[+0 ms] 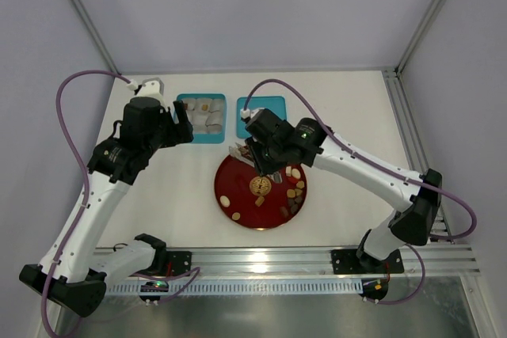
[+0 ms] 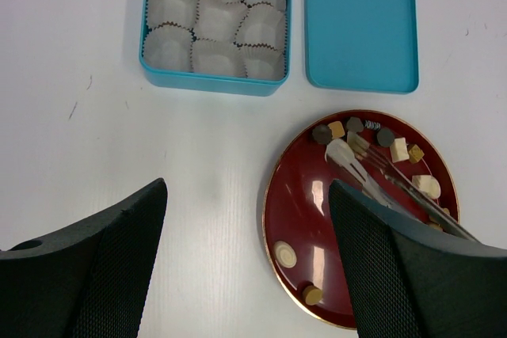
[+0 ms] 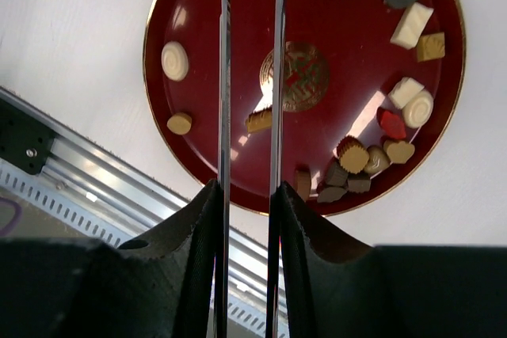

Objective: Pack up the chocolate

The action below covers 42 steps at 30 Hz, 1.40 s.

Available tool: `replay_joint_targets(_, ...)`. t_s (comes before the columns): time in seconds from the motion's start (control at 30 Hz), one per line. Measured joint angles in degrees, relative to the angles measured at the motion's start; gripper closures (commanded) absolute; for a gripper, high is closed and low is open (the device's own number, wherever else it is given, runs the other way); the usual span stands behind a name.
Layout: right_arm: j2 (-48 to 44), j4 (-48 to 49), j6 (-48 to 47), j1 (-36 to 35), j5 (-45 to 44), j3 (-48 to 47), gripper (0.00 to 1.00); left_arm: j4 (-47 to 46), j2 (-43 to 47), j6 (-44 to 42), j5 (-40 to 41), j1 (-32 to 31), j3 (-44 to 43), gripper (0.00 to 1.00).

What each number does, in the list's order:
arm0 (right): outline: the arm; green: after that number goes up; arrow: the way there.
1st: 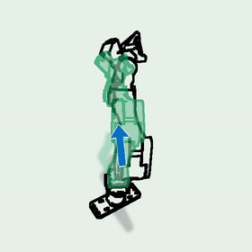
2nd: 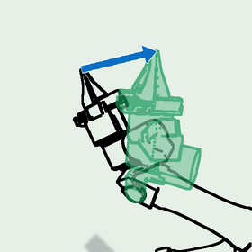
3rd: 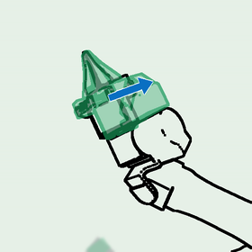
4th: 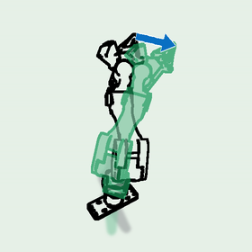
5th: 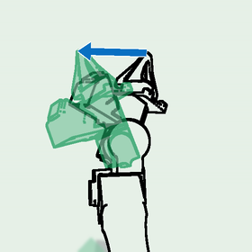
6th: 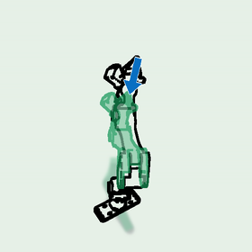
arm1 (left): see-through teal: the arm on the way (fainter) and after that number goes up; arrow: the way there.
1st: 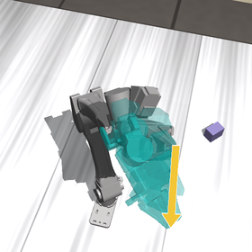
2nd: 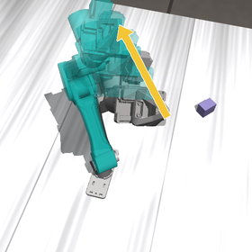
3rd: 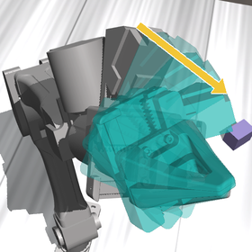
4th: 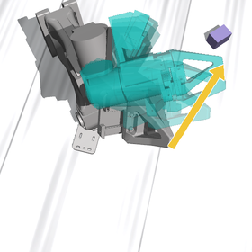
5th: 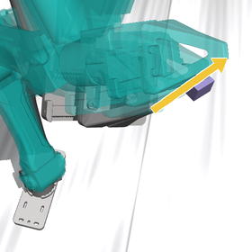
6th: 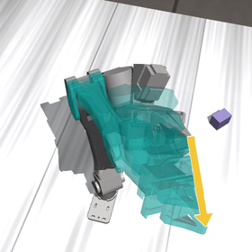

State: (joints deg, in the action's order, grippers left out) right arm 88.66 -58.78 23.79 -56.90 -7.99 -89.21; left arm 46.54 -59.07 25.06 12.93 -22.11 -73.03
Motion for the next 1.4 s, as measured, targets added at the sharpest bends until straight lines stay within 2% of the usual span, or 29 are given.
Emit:
replay_joint_targets(0.53, 22.25, 7.37, -9.66, 8.98, 0.02, -23.47, 0.68, 0.07, 0.02, -0.42, 0.07, 0.00, -0.92, 0.19)
replay_joint_targets(0.93, 32.81, 17.05, -12.02, 11.69, 0.33, -28.15, 0.68, 0.48, 0.02, -1.53, 0.04, 0.00, -0.94, 0.19)
replay_joint_targets(1.4, 37.53, 19.76, -12.96, 12.41, 0.20, -33.18, 0.68, 0.48, 0.02, -1.60, 0.04, 0.00, -0.94, 0.19)
